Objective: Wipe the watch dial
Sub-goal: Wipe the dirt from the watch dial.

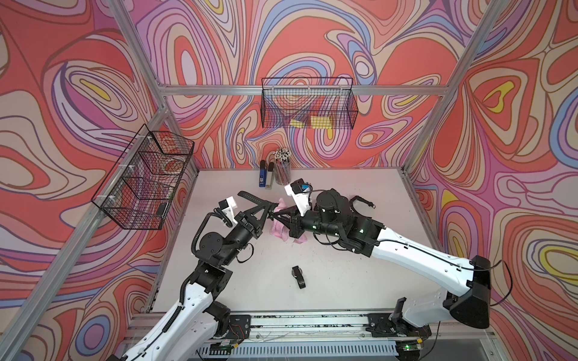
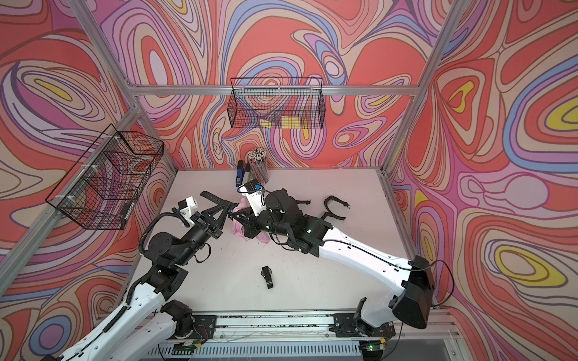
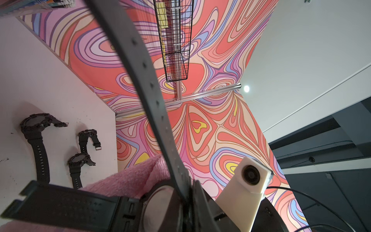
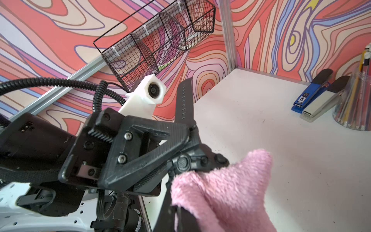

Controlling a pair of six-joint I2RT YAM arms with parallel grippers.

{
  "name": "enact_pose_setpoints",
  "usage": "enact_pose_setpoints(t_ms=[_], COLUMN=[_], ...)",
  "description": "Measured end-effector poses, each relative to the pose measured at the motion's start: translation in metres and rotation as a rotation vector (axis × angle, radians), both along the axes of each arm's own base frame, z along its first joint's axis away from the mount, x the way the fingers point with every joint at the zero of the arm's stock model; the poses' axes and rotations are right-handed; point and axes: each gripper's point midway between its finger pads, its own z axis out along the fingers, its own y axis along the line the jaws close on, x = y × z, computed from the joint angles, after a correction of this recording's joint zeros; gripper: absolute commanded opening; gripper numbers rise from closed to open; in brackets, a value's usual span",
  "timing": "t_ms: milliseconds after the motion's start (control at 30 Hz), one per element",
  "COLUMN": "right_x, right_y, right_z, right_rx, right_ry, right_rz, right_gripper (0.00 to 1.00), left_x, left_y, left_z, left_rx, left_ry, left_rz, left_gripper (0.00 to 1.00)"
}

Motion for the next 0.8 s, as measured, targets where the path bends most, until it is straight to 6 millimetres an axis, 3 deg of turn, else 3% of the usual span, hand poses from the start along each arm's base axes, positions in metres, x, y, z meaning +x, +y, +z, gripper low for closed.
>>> enact_pose_setpoints(t_ms=[267,533,800], right_x=[0.007,0.03,0.02], right_y=[-0.006,-0.02,-0.014], right_z=[-0.007,-0.013,-0.017], right_rx=[-0.002,-0.004,0.006], right_ry=[0.006,0.046,0.048], right_rz=[-0.04,-0.019,0.001], right_gripper=[0.0,0.0,0.0], left_x=[0.004,0.004,0.003], left_y=[-0.004,-0.003,-0.001], left_z=[-0.008,-0.007,-0.008], left_rx=[0.014,0.013,0.014], left_ry=[0.022,0.023,0.029], left_rz=[-0.012,-0.005,0.001], left_gripper=[0.0,0.0,0.0])
